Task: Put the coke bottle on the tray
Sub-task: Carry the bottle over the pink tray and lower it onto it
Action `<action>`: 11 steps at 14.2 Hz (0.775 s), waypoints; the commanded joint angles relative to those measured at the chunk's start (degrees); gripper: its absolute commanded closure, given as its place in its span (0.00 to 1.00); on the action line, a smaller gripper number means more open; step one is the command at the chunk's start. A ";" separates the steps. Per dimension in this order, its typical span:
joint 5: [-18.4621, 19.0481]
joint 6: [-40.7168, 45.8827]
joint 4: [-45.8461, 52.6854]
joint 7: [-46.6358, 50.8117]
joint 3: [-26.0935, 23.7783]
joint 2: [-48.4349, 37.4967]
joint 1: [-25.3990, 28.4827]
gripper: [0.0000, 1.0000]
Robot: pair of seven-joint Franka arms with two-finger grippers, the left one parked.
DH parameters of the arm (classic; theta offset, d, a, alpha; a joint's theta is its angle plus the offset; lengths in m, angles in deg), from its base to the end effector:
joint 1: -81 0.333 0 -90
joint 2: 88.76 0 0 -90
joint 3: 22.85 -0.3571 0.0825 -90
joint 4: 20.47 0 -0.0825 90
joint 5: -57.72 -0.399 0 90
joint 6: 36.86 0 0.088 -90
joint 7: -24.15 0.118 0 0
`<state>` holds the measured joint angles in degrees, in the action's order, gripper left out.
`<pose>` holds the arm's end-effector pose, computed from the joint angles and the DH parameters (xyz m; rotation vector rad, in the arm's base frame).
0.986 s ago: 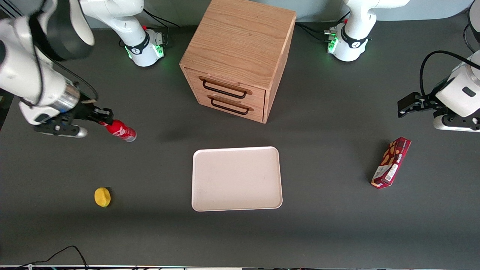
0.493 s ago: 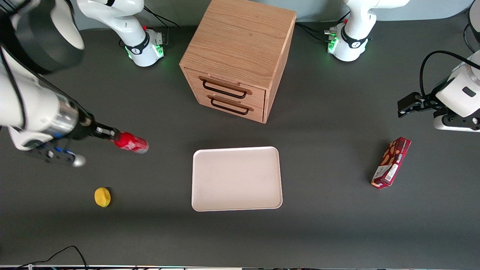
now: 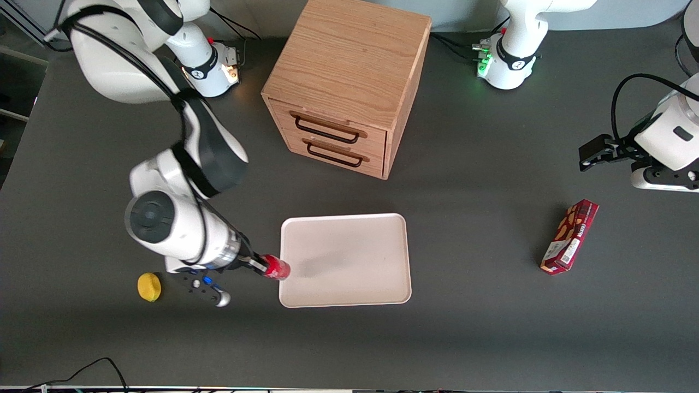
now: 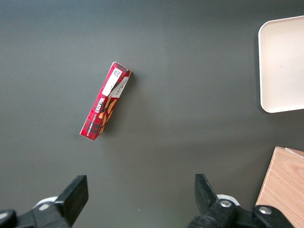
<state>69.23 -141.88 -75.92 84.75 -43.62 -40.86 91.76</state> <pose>0.7568 0.3107 0.4056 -2.9150 0.8757 -0.0029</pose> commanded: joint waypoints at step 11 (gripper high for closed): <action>4.84 5.85 3.94 3.57 -5.41 -0.67 -2.22 0.00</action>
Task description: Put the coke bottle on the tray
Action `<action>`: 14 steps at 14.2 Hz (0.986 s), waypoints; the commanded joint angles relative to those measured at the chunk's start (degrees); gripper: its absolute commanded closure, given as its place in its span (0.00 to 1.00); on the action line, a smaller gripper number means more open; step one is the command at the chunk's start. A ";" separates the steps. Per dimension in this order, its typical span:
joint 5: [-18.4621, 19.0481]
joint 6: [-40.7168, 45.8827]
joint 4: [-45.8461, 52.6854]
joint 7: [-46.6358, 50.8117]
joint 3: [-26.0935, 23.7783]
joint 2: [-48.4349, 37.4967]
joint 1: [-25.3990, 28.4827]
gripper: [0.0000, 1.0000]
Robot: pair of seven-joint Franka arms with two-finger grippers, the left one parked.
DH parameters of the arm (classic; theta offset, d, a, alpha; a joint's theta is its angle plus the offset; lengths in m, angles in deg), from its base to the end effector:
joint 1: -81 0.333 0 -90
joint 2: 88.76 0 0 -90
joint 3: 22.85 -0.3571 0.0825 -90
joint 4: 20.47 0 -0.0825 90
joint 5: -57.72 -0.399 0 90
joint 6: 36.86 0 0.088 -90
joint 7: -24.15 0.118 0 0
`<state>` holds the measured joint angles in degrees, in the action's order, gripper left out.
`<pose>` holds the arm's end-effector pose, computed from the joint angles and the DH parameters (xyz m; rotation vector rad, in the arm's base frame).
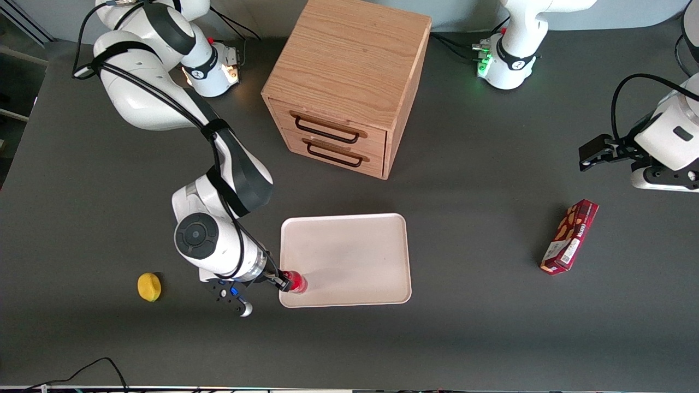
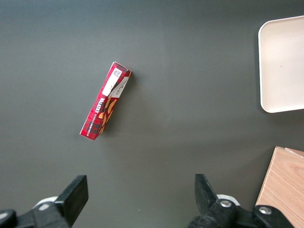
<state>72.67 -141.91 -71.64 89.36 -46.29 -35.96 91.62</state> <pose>0.7681 0.3191 0.3782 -2.8866 0.9676 -0.0002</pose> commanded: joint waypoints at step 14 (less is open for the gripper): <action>-16.17 17.91 -53.01 -44.39 16.49 -66.74 -11.41 0.00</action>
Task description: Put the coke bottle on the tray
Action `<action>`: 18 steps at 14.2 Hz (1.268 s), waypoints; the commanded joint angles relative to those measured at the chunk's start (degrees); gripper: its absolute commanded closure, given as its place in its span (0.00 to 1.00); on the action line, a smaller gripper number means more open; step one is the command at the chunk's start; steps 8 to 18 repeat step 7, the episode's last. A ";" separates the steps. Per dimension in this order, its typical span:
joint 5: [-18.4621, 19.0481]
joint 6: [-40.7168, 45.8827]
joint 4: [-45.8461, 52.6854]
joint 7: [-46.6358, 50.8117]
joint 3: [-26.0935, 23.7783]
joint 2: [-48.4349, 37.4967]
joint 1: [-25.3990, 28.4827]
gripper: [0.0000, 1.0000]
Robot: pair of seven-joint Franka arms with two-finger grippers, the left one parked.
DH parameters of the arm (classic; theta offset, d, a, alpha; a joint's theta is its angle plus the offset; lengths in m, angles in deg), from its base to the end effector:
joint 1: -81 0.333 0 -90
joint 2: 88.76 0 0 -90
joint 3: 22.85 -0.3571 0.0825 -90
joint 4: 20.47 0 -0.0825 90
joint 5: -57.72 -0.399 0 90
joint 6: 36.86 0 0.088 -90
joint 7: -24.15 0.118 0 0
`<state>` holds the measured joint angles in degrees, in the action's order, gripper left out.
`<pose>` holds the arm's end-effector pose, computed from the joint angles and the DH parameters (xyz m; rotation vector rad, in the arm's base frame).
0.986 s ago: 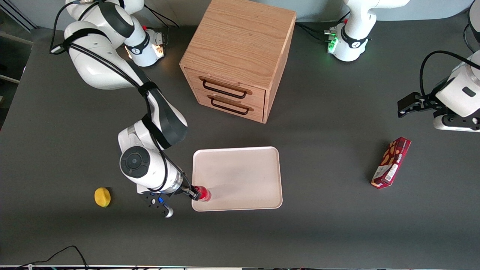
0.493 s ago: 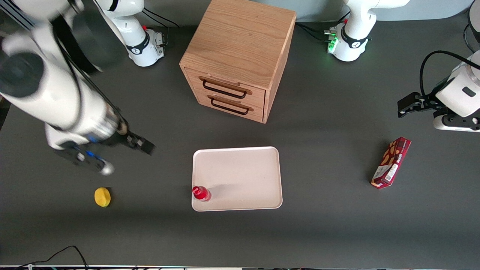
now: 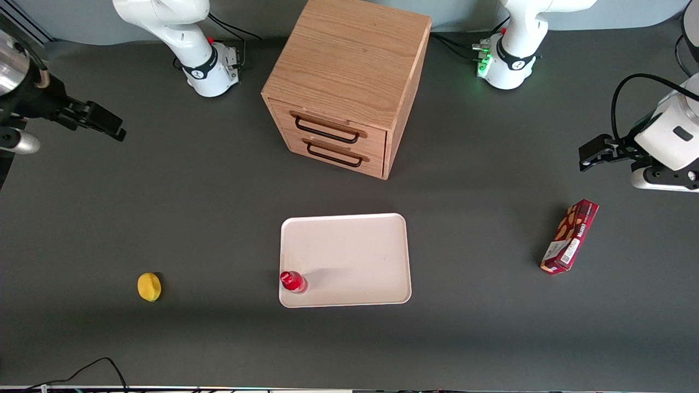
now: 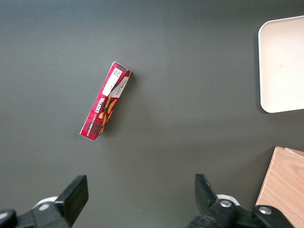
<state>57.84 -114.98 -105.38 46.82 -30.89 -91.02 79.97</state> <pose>0.5279 0.0666 0.7012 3.0826 -0.4250 -0.1165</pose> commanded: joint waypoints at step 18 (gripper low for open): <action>-5.47 -10.74 -19.87 -1.05 4.44 -11.55 0.24 0.00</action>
